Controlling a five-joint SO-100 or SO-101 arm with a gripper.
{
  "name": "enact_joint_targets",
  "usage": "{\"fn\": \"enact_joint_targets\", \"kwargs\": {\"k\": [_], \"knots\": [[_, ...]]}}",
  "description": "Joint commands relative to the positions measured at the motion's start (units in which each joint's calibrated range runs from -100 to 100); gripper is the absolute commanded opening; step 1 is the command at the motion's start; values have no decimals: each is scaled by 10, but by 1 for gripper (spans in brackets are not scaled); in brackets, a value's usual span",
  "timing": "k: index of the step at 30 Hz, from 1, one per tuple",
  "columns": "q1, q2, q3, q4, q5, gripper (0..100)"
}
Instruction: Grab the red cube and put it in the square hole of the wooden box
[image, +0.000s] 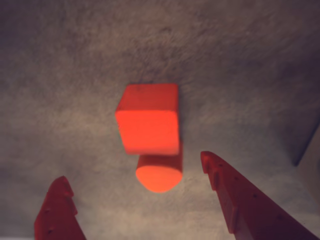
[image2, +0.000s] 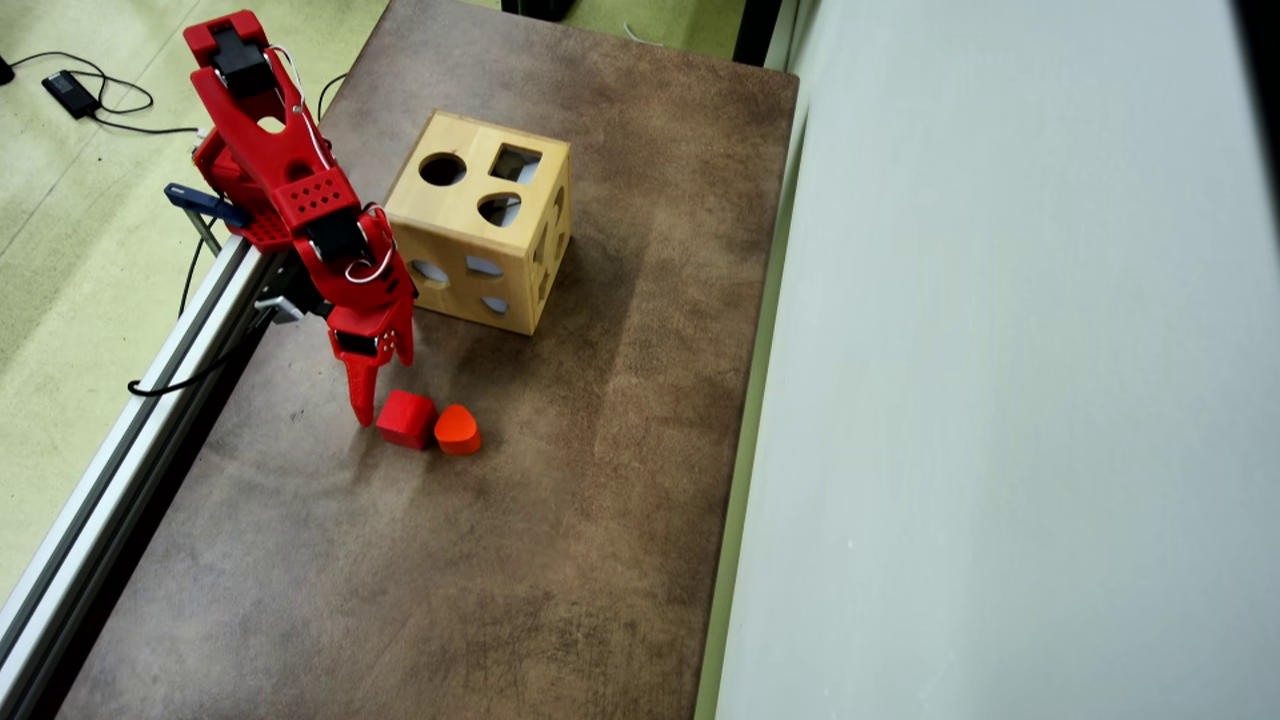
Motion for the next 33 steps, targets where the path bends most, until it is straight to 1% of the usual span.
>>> {"fn": "enact_joint_targets", "kwargs": {"k": [1, 4, 10, 12, 16, 18, 33], "knots": [[-1, -4, -11, -36, -2, 40], [3, -4, -7, -54, -2, 40], [-3, 8, -7, -57, -2, 41], [-3, 8, -7, -54, -2, 43], [-4, 12, -6, -49, -2, 51], [-10, 23, -6, -47, -2, 53], [-17, 80, -6, -56, -2, 54]]}}
